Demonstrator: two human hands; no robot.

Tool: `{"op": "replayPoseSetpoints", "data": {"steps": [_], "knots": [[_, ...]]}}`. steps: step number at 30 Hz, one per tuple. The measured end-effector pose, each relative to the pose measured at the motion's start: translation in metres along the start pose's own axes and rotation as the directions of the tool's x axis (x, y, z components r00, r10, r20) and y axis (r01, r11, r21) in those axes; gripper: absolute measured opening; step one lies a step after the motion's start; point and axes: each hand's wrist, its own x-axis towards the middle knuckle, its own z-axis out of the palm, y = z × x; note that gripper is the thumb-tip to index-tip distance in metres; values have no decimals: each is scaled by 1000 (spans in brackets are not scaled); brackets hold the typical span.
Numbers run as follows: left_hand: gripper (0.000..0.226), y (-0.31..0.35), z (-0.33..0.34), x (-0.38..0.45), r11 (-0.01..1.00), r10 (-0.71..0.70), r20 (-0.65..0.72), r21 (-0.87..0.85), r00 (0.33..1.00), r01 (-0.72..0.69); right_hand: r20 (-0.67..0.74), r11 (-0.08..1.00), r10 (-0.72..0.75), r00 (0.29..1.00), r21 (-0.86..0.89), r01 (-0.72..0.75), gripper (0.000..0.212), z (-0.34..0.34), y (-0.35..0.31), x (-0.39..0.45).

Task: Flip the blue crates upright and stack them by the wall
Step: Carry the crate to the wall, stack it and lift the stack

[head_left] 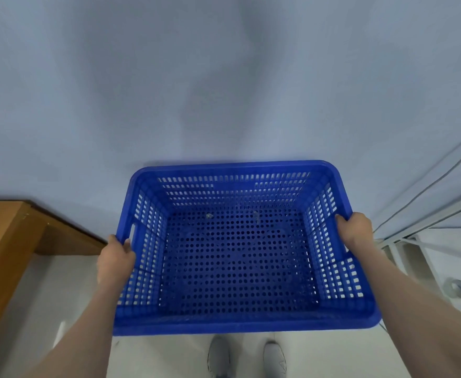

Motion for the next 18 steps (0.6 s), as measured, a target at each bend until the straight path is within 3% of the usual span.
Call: {"op": "replayPoseSetpoints", "data": {"steps": [11, 18], "knots": [[18, 2, 3, 10, 998, 45, -6, 52, 999, -45, -21, 994, 9, 1000, -107, -11, 28, 7, 0, 5], [22, 3, -4, 10, 999, 46, 67, -27, 997, -44, 47, 979, 29, 998, -205, -19, 52, 6, -3, -6]]}}
